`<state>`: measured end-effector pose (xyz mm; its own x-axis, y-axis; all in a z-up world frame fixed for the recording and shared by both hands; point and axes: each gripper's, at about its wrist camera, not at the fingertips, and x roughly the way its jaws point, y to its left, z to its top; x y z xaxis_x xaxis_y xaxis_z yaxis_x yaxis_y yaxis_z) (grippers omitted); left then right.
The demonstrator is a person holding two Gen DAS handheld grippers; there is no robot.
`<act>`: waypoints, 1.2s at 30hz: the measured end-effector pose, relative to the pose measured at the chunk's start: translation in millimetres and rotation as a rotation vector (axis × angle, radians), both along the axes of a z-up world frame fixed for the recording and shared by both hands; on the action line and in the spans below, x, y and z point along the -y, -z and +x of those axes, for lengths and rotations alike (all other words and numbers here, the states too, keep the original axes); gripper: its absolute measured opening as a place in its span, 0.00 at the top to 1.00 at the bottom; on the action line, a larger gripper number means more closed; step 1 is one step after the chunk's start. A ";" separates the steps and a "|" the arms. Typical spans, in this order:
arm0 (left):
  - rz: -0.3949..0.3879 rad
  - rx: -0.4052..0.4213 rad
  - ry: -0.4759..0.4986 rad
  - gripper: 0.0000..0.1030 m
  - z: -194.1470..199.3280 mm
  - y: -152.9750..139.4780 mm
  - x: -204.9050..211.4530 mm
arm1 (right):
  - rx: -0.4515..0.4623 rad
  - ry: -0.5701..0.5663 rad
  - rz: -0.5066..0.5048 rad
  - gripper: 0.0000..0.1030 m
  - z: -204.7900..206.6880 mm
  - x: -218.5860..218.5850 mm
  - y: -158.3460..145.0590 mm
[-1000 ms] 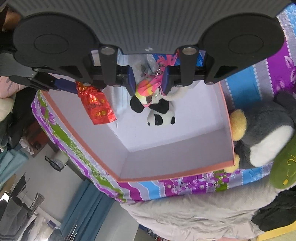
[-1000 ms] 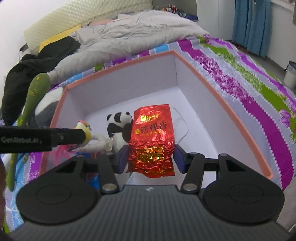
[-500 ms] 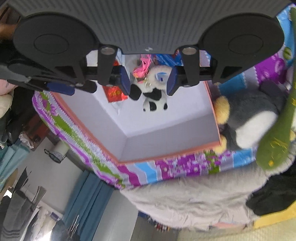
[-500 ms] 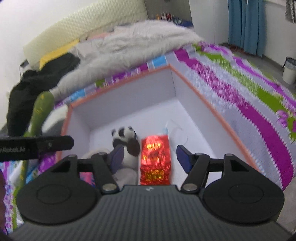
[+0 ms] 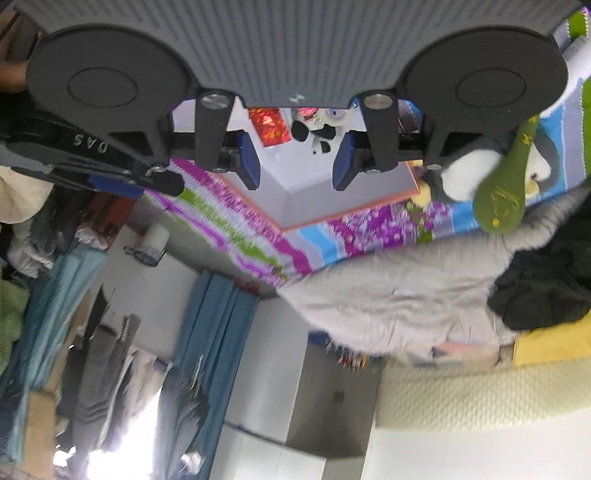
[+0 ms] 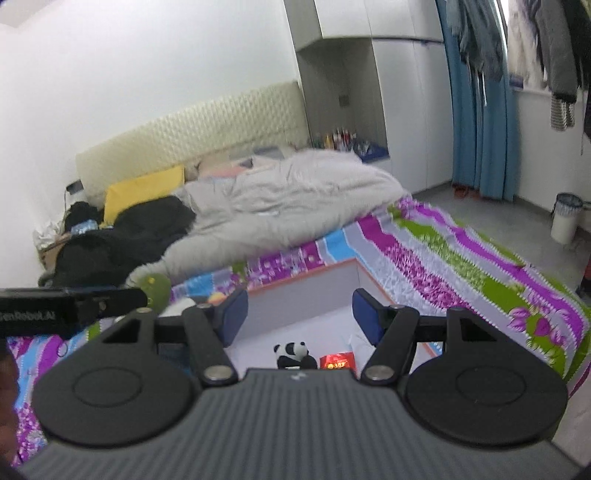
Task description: Organize soft objects
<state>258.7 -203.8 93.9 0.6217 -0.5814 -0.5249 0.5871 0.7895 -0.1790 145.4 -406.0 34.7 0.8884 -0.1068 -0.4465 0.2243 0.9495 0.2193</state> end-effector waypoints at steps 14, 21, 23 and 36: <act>-0.049 0.088 -0.001 0.52 -111.6 -30.6 -71.3 | 0.068 0.004 -0.038 0.37 -86.2 -56.3 -22.4; -0.013 0.063 -0.035 0.52 -144.6 -7.1 -89.2 | 0.039 -0.004 -0.038 0.37 -110.9 -70.7 -3.7; 0.002 0.049 -0.042 0.52 -147.1 2.8 -91.6 | 0.024 -0.005 -0.035 0.37 -117.0 -74.6 3.3; 0.065 -0.038 -0.051 0.52 -142.3 64.0 -92.7 | -0.036 0.032 -0.045 0.37 -129.4 -91.9 45.0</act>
